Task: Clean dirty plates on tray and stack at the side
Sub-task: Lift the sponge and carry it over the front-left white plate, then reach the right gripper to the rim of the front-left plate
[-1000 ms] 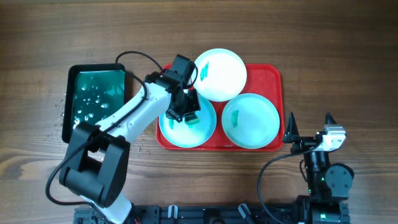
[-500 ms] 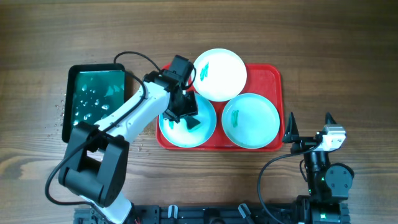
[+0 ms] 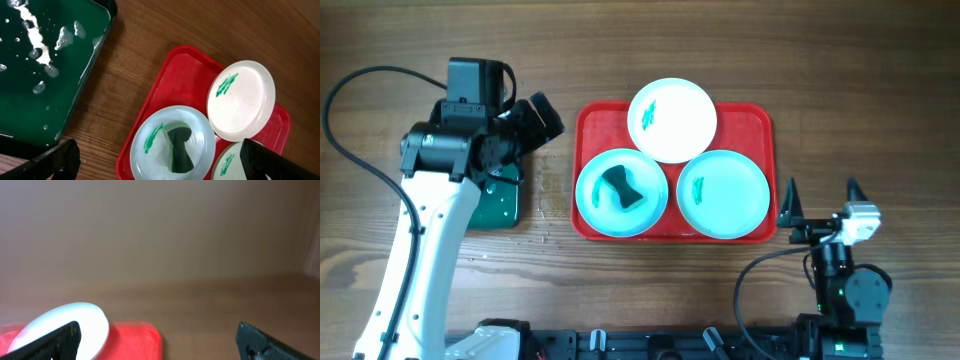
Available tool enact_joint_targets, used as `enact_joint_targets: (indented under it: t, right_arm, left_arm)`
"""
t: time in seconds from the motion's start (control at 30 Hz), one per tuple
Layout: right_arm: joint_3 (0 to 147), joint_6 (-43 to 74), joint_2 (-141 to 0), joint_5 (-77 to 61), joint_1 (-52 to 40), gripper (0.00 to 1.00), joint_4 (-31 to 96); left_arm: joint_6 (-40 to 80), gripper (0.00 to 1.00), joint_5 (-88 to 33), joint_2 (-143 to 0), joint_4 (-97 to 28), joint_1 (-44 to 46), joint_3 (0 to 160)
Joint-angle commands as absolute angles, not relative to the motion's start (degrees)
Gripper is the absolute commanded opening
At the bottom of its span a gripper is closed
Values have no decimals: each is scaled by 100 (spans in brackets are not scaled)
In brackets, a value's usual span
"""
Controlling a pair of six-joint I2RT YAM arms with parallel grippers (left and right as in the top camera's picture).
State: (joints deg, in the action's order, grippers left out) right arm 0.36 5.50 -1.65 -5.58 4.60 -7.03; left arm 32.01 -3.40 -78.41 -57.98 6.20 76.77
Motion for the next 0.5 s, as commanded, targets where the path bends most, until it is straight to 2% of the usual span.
enact_joint_targets:
  t: [0.0,0.13,0.23,0.3,0.37,0.47]
  right_arm:
    - [30,2403,-139,-1695,484,100,-1192]
    - [32,4224,-139,-1874,484,100,-1938]
    - [49,4346,-139,-2373,484,100,-2982]
    - [222,4348,-139,-2512,484,100,-3218]
    - [779,3990,-217,-2930,484,100,-3026]
    - [2211,2963,-810,-3413,484,100,-1245]
  left_arm:
    - [3170,100,-263,-7876,-5817,572,7695]
    - [3170,100,-266,-7876,-5817,572,7695]
    - [3170,100,-266,-7876,-5817,572,7695]
    - [3170,100,-266,-7876,-5817,572,7695]
    - [3170,100,-266,-7876,-5824,572,7695]
    - [3170,100,-266,-7876,-5837,572,7695]
